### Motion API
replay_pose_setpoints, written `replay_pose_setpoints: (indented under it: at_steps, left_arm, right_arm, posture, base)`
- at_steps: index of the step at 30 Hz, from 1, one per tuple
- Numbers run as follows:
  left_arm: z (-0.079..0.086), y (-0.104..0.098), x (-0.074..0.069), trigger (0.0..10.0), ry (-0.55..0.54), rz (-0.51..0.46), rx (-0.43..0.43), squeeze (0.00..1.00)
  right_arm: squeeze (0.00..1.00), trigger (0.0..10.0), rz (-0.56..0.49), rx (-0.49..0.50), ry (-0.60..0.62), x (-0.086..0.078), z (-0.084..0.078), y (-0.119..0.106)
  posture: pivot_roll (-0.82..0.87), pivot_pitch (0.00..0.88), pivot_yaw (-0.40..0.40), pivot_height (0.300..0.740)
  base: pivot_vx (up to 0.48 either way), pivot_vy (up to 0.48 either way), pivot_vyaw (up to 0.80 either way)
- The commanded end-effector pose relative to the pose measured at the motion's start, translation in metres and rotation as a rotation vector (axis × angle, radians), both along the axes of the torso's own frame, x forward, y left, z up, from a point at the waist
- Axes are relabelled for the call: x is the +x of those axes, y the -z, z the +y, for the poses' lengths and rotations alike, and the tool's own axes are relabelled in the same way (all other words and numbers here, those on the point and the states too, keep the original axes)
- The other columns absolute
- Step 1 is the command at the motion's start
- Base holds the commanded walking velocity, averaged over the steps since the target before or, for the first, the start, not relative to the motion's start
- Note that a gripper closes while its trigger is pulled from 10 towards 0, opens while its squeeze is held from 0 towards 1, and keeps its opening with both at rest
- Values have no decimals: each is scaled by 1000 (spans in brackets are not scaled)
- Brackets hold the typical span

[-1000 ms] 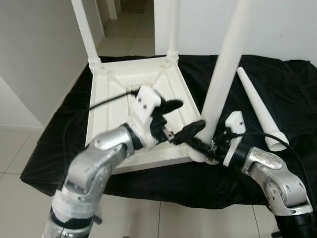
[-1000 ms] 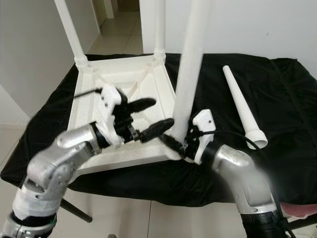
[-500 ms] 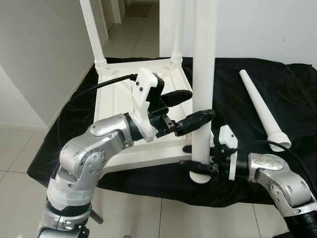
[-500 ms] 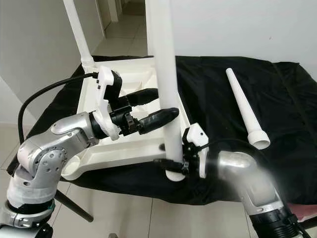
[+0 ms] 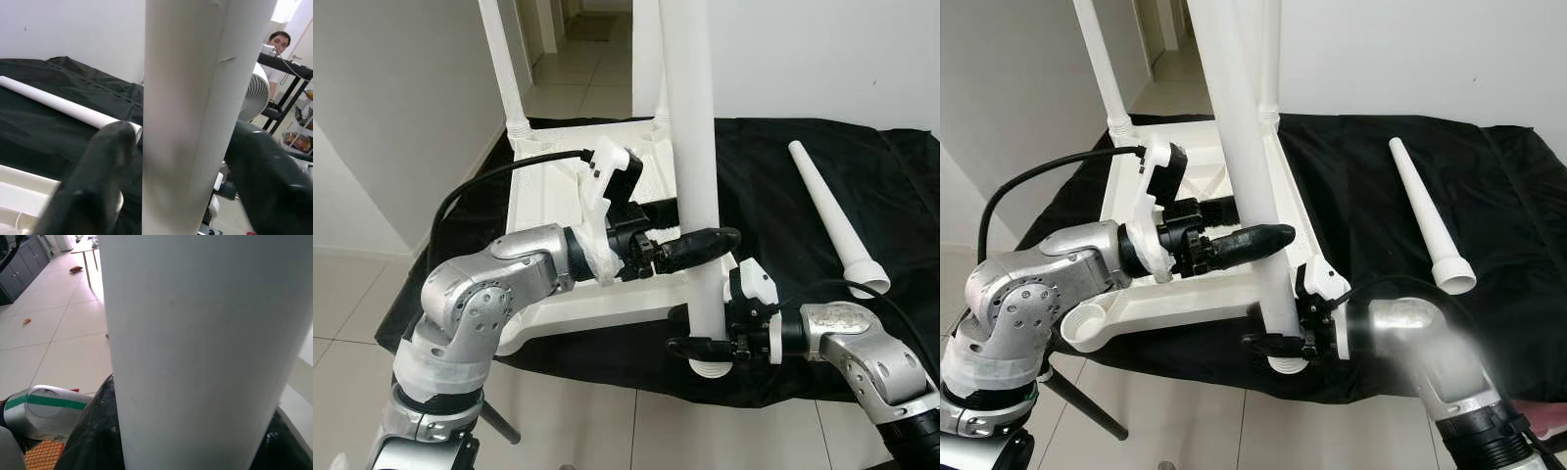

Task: Building children table

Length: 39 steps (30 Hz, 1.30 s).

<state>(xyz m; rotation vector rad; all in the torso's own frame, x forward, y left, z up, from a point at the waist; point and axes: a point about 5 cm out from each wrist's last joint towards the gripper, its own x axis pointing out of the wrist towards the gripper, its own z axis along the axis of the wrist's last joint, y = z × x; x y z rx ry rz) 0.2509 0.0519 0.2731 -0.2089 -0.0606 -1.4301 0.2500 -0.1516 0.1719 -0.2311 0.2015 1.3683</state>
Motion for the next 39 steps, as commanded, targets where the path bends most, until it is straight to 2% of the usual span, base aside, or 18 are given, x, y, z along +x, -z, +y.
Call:
replay_pose_setpoints:
  at_steps: [1,19,20,21,22,24,25,28,29,31,32,37,39]
  left_arm:
    - [0,-5,-11,0,192,-52,2,0]
    - [0,-12,-6,0,151,-53,-8,0]
    - [-1,-13,-3,10000,126,-53,2,0]
    - [-1,-13,-3,10000,126,-53,2,0]
    - [-1,-14,-1,10000,105,-51,11,0]
    - [-1,-14,-1,10000,105,-51,11,0]
    - [-2,-16,2,10000,83,-38,20,0]
    - [-2,-18,9,10000,30,-7,54,0]
    - [-2,-20,12,10000,11,8,51,0]
    - [-2,-22,14,10000,1,16,46,0]
    - [-1,-24,17,10000,-7,25,39,0]
    - [0,-27,27,10000,-68,32,62,0]
    - [-1,-26,37,10000,-167,21,140,0]
  right_arm:
    - [0,10000,-12,-9,-17,0,0,-1]
    - [0,10000,-9,23,3,2,2,-1]
    - [20,10000,-7,34,11,3,2,-2]
    - [20,10000,-7,34,11,3,2,-2]
    - [871,10000,-10,45,20,4,2,-4]
    - [871,10000,-10,45,20,4,2,-4]
    - [1000,10000,-11,56,31,6,2,-6]
    - [1000,10000,-38,66,49,10,2,-10]
    - [290,10000,-45,75,60,12,2,-12]
    - [290,10000,-49,81,66,12,2,-13]
    - [0,10000,-56,96,82,14,4,-15]
    - [0,10000,-81,138,141,19,7,-19]
    - [0,10000,-108,176,200,24,9,-23]
  posture:
    - [-75,2,62,740]
    - [-77,0,62,740]
    - [-78,0,61,740]
    - [-78,0,61,740]
    - [-78,0,61,740]
    - [-78,0,61,740]
    - [-79,0,63,740]
    - [-78,0,62,740]
    - [-79,0,63,740]
    - [-79,0,63,740]
    - [-77,0,64,740]
    - [-76,0,66,740]
    - [-76,0,70,740]
  base:
    - [0,0,0]
    - [0,0,0]
    - [0,0,0]
    - [0,0,0]
    - [0,0,0]
    - [0,0,0]
    - [0,0,0]
    - [0,0,0]
    - [0,0,0]
    - [0,0,0]
    - [0,0,0]
    - [0,0,0]
    - [0,0,0]
